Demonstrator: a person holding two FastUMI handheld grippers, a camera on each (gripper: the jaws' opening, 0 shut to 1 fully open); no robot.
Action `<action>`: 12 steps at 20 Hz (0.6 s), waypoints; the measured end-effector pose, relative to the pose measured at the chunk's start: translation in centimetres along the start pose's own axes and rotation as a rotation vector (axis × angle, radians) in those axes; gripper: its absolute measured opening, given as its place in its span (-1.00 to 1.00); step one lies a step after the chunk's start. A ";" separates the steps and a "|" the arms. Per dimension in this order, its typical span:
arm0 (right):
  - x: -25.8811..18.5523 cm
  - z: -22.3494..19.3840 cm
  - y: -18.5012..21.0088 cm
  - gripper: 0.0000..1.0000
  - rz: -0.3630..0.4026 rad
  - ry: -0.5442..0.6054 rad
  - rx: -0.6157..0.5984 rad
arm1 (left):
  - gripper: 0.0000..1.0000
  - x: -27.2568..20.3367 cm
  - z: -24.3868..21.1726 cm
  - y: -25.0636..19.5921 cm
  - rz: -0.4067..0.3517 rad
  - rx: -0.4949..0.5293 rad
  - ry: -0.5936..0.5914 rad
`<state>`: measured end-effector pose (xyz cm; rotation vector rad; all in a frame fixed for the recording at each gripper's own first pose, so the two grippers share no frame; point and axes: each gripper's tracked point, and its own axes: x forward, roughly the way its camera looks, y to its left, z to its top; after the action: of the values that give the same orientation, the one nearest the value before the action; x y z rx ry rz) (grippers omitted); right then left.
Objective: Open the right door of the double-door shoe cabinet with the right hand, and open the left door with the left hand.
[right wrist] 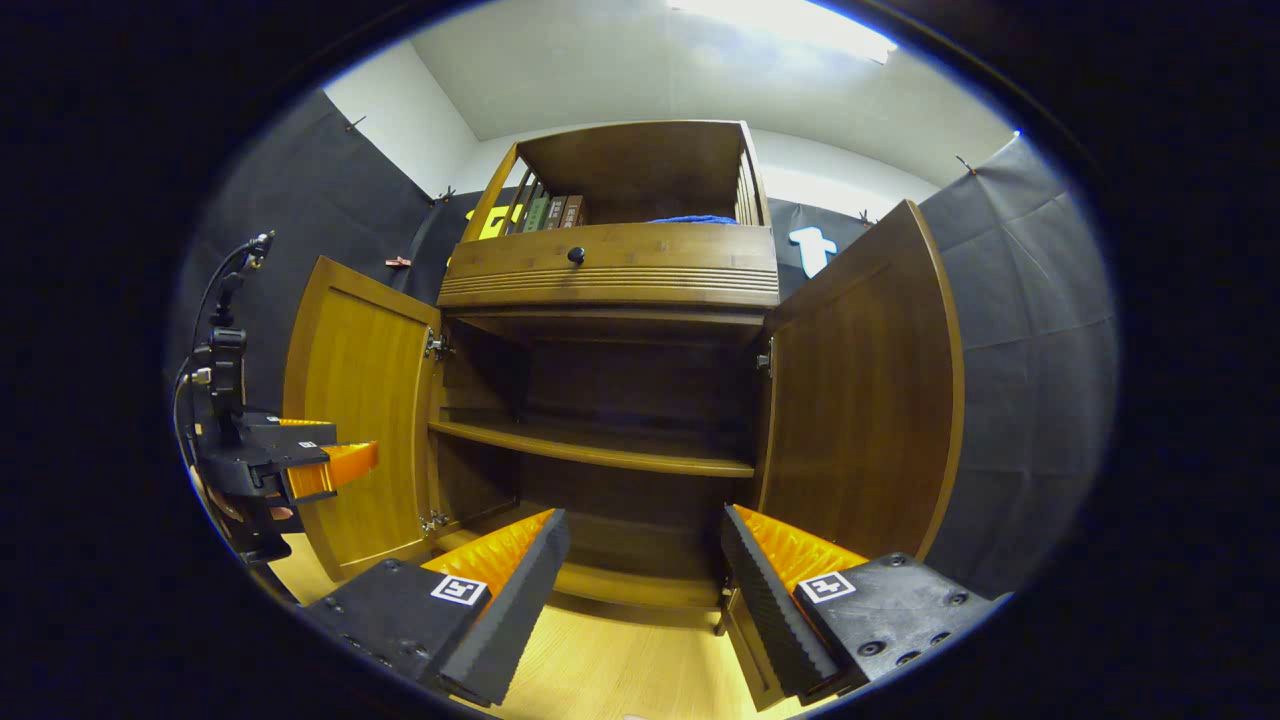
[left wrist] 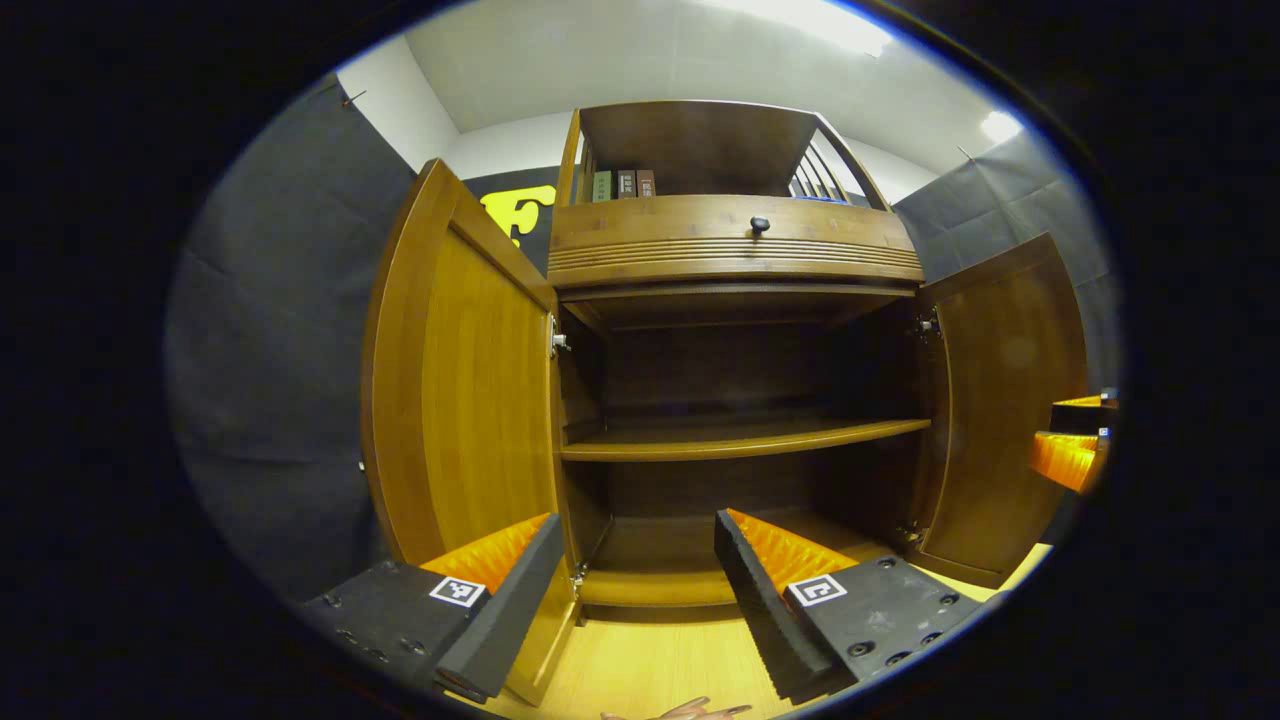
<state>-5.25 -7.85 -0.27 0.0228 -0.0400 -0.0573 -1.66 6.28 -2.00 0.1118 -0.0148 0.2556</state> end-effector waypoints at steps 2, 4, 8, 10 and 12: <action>0.1 0.4 0.2 0.94 0.004 -0.010 0.001 | 0.83 0.0 0.3 -0.4 -0.008 0.005 -0.001; 0.1 0.3 0.4 0.94 0.013 -0.003 0.011 | 0.83 0.0 0.4 -0.7 -0.019 -0.003 0.003; 0.3 0.1 0.7 0.94 0.023 0.013 0.018 | 0.83 0.1 0.9 -0.2 -0.004 -0.005 -0.006; 0.2 0.3 0.7 0.94 0.021 0.011 0.008 | 0.88 0.1 0.9 -0.1 0.001 -0.005 -0.011; 0.3 0.5 0.9 0.94 0.022 0.009 -0.001 | 0.83 0.2 1.0 -0.3 -0.006 -0.011 -0.014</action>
<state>-4.94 -6.96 0.26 0.0214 -0.0313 -0.0352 -1.43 5.92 -1.03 0.1029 -0.0300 0.2483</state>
